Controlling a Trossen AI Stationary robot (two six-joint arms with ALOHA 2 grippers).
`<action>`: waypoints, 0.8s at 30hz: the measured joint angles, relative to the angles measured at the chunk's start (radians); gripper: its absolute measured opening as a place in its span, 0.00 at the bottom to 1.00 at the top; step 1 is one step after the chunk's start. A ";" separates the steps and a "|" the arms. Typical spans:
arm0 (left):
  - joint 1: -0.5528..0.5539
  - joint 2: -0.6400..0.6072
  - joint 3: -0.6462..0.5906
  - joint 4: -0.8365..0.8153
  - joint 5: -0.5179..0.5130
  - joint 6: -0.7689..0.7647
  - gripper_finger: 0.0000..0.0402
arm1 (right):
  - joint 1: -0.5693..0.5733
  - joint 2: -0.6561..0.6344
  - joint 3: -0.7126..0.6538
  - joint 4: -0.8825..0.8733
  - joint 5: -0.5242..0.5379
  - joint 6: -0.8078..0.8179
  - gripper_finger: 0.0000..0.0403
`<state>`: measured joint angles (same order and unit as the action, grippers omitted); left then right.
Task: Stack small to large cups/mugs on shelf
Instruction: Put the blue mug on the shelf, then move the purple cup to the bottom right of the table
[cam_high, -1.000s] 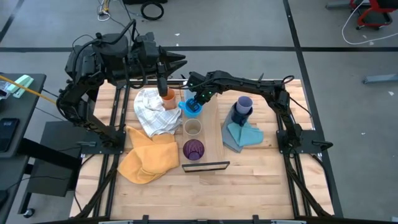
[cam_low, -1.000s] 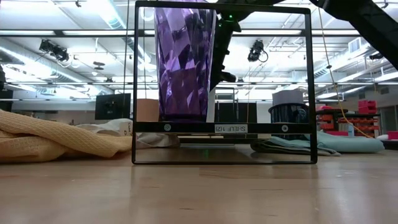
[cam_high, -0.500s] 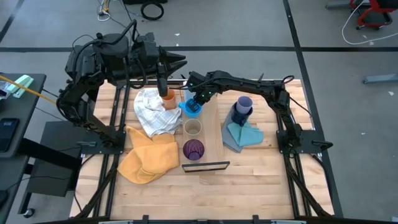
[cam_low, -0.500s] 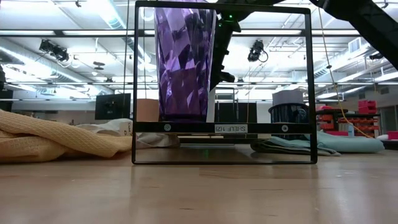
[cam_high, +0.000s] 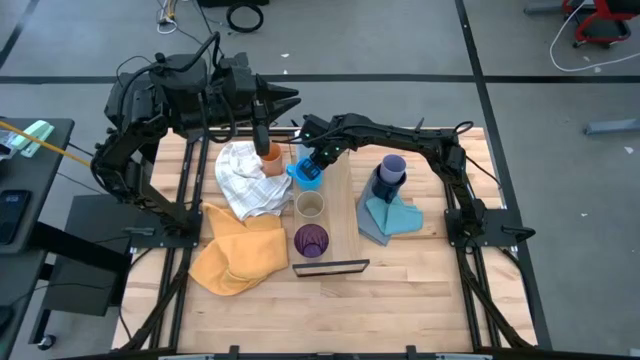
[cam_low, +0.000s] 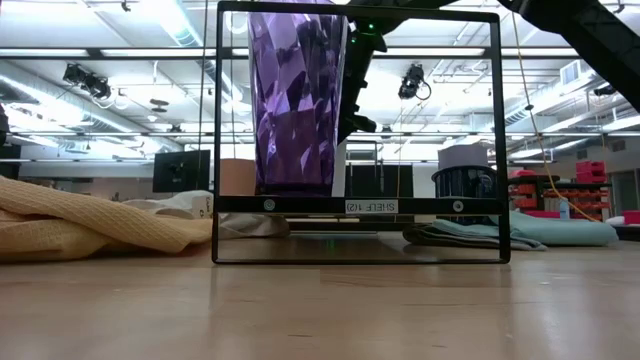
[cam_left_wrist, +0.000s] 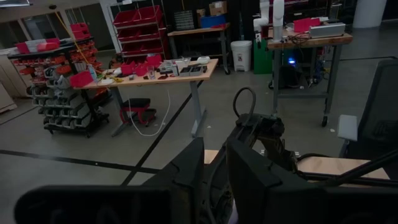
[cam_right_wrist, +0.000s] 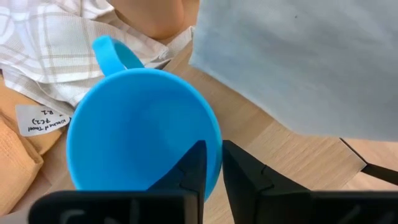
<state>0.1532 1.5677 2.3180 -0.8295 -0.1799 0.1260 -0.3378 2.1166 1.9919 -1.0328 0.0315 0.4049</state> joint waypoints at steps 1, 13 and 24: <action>0.000 0.000 0.000 -0.001 0.000 0.000 0.20 | 0.000 0.000 0.000 0.000 0.000 0.000 0.14; 0.000 0.000 0.000 -0.014 0.000 0.017 0.18 | 0.001 0.000 0.000 0.000 -0.016 -0.025 0.14; 0.000 0.000 0.000 -0.014 0.000 0.018 0.20 | 0.000 0.000 0.000 0.000 -0.026 -0.042 0.25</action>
<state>0.1532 1.5677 2.3180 -0.8436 -0.1799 0.1436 -0.3378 2.1166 1.9923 -1.0332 0.0055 0.3634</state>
